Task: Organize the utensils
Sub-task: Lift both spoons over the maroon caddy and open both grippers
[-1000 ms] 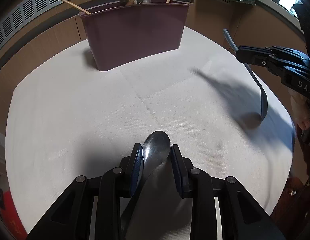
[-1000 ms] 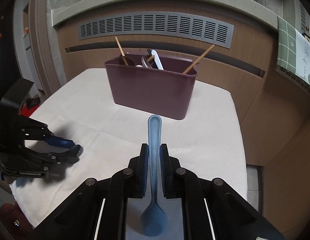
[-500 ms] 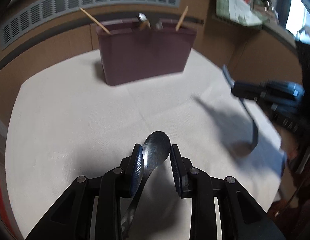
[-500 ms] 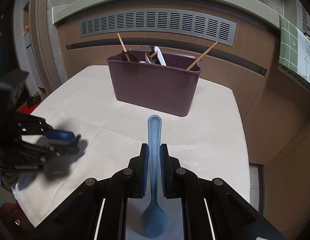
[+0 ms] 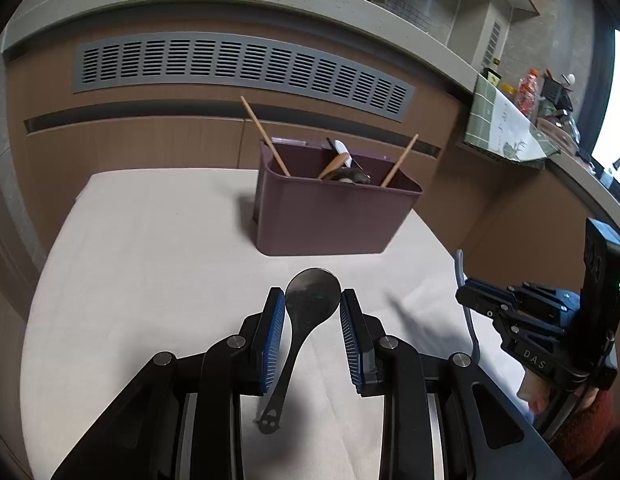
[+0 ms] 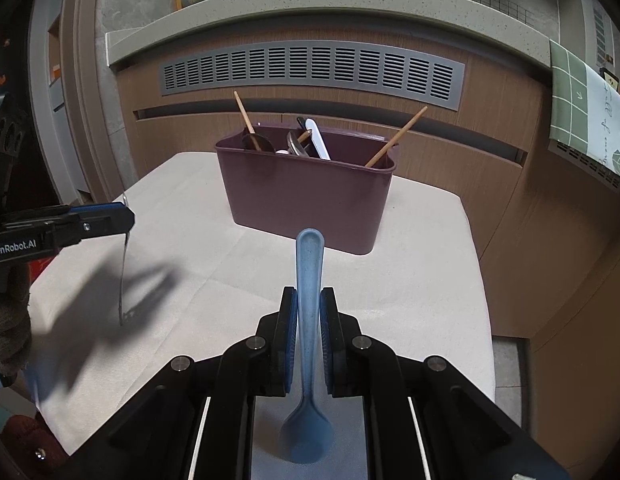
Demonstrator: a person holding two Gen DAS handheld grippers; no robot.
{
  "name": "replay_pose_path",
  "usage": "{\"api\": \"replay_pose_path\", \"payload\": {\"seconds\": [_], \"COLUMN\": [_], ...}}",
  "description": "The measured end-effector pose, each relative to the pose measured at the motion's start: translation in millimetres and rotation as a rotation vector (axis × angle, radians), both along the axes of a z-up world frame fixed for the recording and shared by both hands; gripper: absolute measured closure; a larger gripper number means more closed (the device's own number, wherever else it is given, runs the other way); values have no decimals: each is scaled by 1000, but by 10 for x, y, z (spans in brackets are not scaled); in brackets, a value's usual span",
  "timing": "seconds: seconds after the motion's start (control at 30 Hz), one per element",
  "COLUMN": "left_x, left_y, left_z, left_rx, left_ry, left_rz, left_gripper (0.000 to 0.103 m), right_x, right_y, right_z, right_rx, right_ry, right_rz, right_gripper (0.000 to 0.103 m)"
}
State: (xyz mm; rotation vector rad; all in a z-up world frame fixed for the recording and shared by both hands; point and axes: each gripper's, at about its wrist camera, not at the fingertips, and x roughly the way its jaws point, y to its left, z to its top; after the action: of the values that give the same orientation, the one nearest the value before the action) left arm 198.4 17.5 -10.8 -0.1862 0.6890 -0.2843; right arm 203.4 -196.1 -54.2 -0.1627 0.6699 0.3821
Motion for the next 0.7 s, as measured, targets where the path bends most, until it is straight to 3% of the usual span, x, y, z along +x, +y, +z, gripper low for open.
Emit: {"api": "replay_pose_path", "payload": {"seconds": [0.2, 0.3, 0.37, 0.53, 0.6, 0.7], "left_x": [0, 11, 38, 245, 394, 629], "left_y": [-5, -15, -18, -8, -15, -14], "left_z": [99, 297, 633, 1470, 1631, 1708], "left_rx": [-19, -60, -94, -212, -236, -266], "left_ry": [-15, -58, -140, -330, -351, -368], "left_rz": [21, 18, 9, -4, -4, -1], "left_gripper": [74, 74, 74, 74, 74, 74], "right_x": [68, 102, 120, 297, 462, 680], "right_y": [-50, -107, -134, -164, -176, -165], "right_z": [-16, 114, 372, 1430, 1768, 1970], "right_rx": [20, 73, 97, 139, 181, 214], "right_ry": [20, -1, -68, -307, -348, -363], "right_rz": [-31, -41, -47, -91, -109, -120], "right_gripper": [93, 93, 94, 94, 94, 94]}}
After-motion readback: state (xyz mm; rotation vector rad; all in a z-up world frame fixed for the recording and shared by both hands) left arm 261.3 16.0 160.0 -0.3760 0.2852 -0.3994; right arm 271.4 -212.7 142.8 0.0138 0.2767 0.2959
